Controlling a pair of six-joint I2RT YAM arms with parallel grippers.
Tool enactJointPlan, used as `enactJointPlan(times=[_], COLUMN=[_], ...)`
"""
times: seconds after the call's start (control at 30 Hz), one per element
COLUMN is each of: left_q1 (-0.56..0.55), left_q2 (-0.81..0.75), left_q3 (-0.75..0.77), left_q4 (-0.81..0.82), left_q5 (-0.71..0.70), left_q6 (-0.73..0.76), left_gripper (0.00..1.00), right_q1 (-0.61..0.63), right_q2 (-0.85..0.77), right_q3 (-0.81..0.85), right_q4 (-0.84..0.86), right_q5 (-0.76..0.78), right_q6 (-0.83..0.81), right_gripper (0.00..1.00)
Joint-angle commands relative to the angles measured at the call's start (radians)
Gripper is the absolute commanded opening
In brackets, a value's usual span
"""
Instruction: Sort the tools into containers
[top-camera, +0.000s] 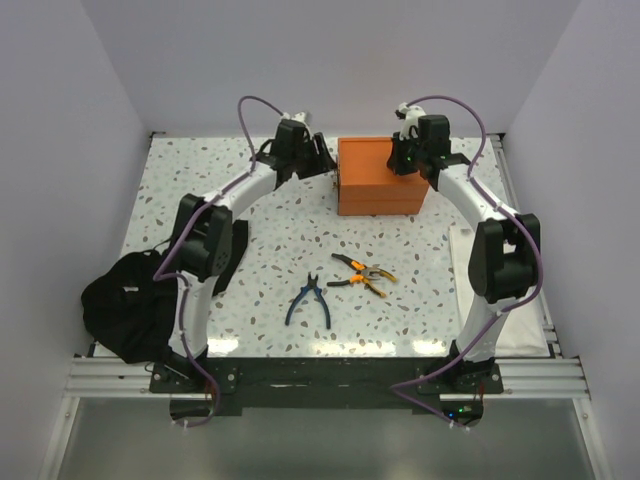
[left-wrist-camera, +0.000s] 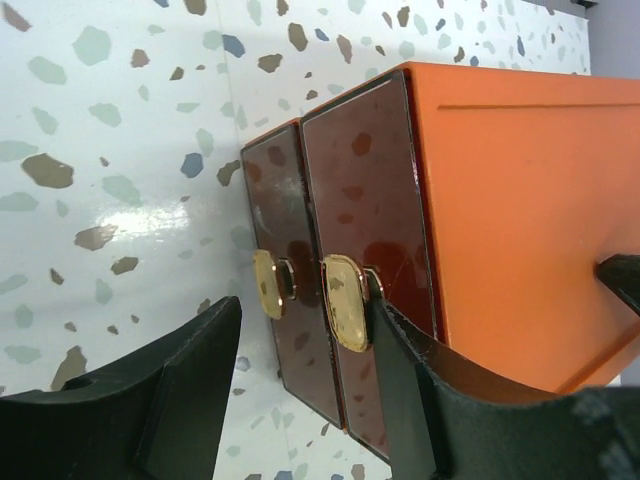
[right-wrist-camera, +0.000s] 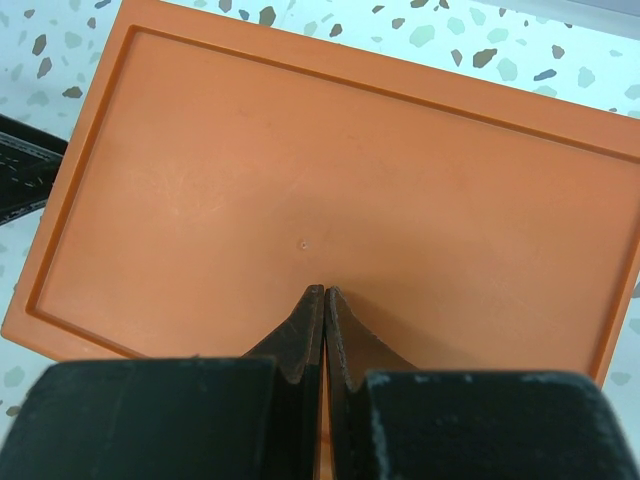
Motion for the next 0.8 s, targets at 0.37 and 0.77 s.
enactJointPlan(times=[0.37, 0.77], left_q1=[0.222, 0.230], left_q2=[-0.211, -0.367], left_q3=[-0.189, -0.211], left_q4=[-0.184, -0.065], left_q5=[-0.139, -0.065], left_q6=[0.099, 0.103], left_gripper=[0.58, 0.59], right_q1=[-0.002, -0.002], right_q2=[0.030, 0.014], right_q3=[-0.050, -0.075], right_q4=[-0.080, -0.066], right_q5=[0.044, 0.050], right_q6=[-0.015, -0.015], right_gripper=[0.00, 0.00])
